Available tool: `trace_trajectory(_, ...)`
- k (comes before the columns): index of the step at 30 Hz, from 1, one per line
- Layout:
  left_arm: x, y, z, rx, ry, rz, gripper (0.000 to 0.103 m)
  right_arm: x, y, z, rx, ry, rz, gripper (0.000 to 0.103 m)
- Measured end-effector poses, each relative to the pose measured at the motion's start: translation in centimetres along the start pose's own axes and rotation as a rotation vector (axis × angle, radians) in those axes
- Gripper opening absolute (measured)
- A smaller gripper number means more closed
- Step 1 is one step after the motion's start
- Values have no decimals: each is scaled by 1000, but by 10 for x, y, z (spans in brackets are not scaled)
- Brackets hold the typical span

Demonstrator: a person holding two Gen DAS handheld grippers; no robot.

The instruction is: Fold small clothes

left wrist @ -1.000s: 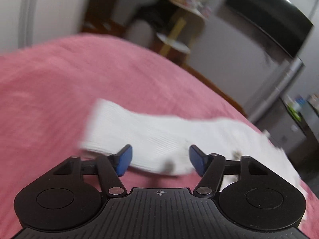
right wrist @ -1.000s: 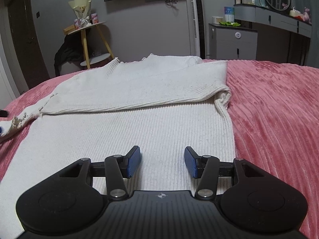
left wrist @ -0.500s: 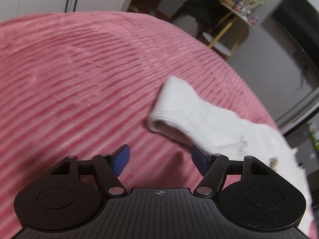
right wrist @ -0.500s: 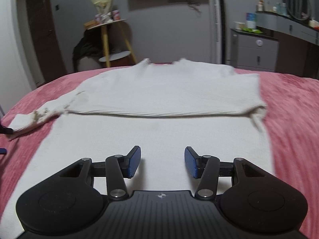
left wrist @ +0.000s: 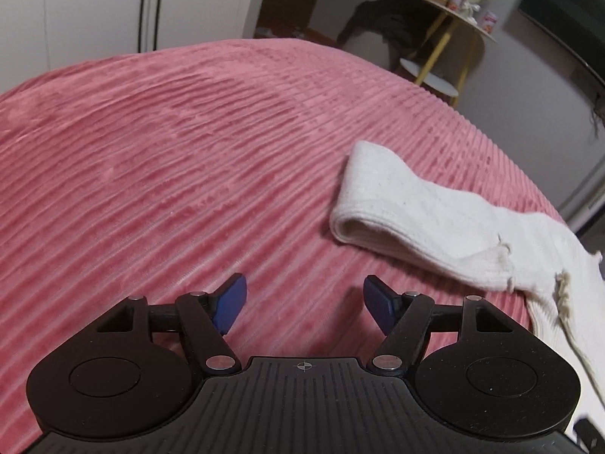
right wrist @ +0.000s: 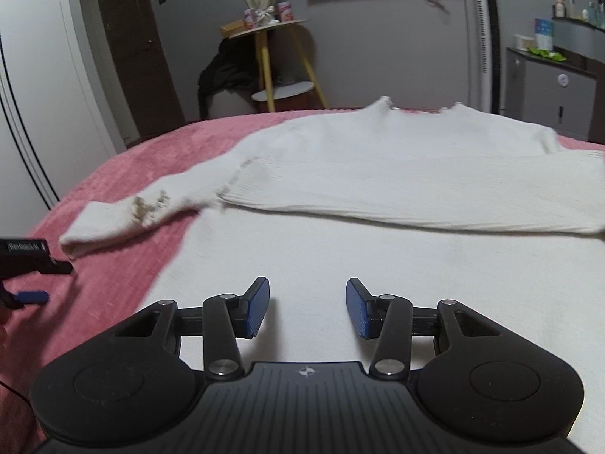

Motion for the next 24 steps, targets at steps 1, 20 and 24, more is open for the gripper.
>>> trace_trajectory(1,-1,1,-1,7,-11,-4,75,5,-3,3,1,-3,19,44)
trace_trajectory(20,14,3,-12,11,-93,13,79,115,-112,48,66,-26,314,38)
trace_trajectory(24,11,2,-13,5,-107,6,83,125,-133,43,115,-33,327,19)
Point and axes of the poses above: each gripper's, at about its wrist camera, not at the fingertips, and y roughly against the way its jaws point, x to its left, z to its top, the point moved 6 cm from there along -y, roughly the way its jaws point, and after that the axes turned 8 degrees about z, right-handed, at the moved point
